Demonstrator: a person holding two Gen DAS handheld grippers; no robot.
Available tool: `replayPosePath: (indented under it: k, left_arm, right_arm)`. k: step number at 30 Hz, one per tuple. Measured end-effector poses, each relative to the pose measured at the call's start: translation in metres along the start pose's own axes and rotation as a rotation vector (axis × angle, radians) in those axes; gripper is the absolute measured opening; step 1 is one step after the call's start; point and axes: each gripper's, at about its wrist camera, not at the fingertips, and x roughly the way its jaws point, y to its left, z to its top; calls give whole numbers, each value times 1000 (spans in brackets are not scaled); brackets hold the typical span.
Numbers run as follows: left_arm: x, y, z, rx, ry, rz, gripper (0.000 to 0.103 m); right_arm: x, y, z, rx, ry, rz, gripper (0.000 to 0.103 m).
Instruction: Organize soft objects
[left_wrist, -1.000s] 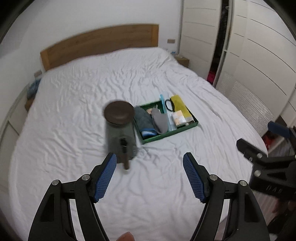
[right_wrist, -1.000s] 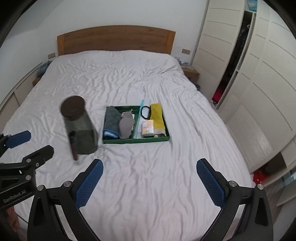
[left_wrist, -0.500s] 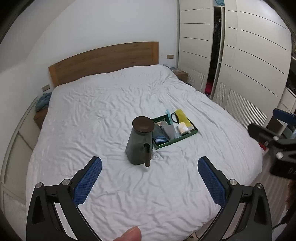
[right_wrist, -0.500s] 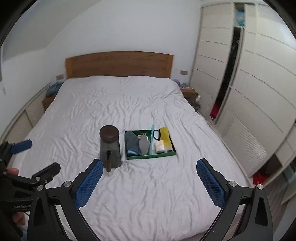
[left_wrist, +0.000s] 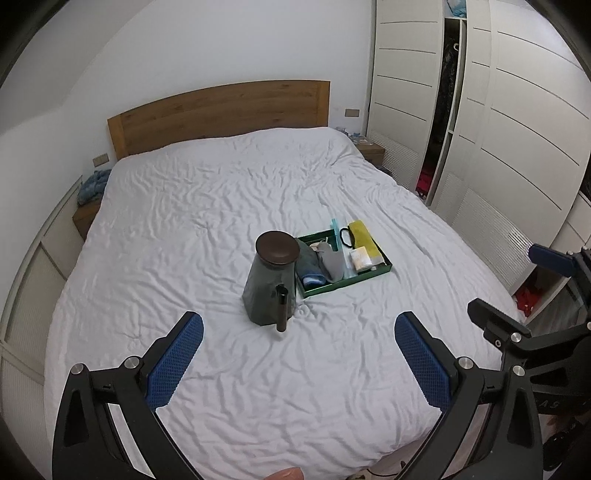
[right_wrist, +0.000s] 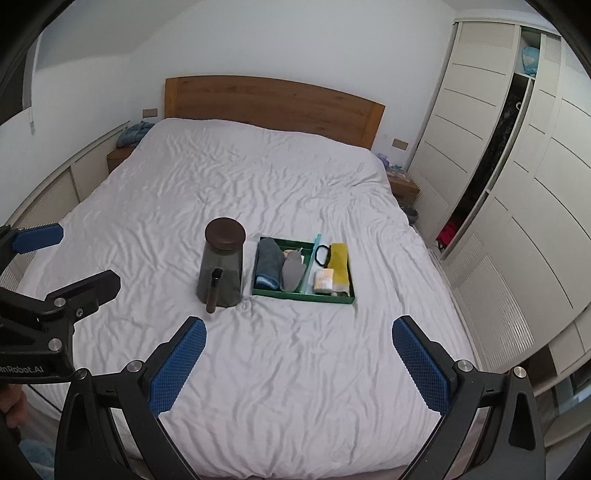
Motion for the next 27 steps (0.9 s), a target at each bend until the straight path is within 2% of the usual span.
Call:
replayPosePath:
  k: [10, 15, 19, 23, 27]
  left_arm:
    - [-1, 1, 0, 22, 4, 15, 102]
    - [-3, 2, -8, 70, 7, 24, 102]
    - [2, 6, -18, 97, 67, -1, 102]
    - [19, 10, -24, 108, 183, -25, 102]
    - [26, 17, -29, 91, 208, -2, 102]
  right_arm:
    - [6, 10, 4, 10, -5, -25, 103]
    - [16, 15, 1, -4, 16, -25, 103]
    - [22, 21, -2, -23, 54, -23, 103]
    - [32, 24, 1, -45, 120, -9, 103]
    - [41, 24, 8, -51, 161, 0, 103]
